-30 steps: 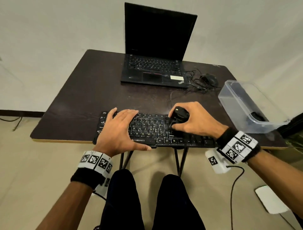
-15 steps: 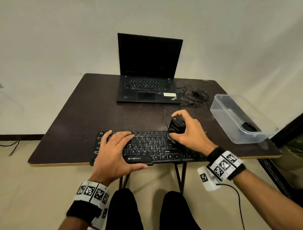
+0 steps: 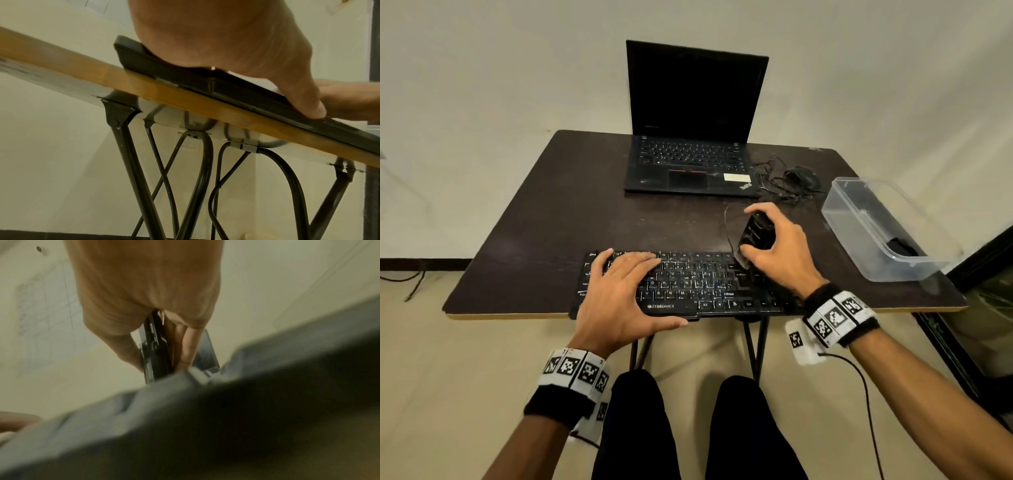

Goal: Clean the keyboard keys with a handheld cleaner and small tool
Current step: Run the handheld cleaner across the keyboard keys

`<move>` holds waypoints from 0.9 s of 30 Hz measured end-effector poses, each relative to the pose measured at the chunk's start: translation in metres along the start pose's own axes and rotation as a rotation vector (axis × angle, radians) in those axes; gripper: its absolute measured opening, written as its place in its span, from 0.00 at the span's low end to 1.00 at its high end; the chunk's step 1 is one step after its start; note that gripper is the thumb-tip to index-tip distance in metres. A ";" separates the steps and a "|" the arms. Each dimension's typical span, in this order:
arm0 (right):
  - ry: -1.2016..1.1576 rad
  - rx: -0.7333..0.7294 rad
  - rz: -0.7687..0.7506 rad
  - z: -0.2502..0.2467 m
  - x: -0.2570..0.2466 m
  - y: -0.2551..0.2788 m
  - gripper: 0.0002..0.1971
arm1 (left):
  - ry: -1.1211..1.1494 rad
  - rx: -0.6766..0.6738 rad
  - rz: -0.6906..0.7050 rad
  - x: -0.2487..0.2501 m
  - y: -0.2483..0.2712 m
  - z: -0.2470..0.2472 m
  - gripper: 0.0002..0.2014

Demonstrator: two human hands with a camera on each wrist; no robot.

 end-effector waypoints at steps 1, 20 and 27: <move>0.003 -0.005 -0.005 -0.001 -0.001 -0.002 0.31 | -0.001 0.001 0.001 0.000 0.000 0.000 0.55; 0.095 -0.142 -0.075 0.010 -0.020 0.018 0.23 | -0.003 0.121 -0.002 0.001 0.008 0.003 0.52; 0.103 -0.097 -0.007 0.000 -0.018 0.033 0.22 | 0.013 0.308 -0.190 0.010 0.037 0.014 0.48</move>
Point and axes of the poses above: each hand's wrist, its own y-axis away from the middle knuckle, its own z-axis out of the palm, x = y × z, the point moved 5 cm from there along -y, towards the middle knuckle, and after that the axes turned 9 degrees about -x, right-handed, at the moved point
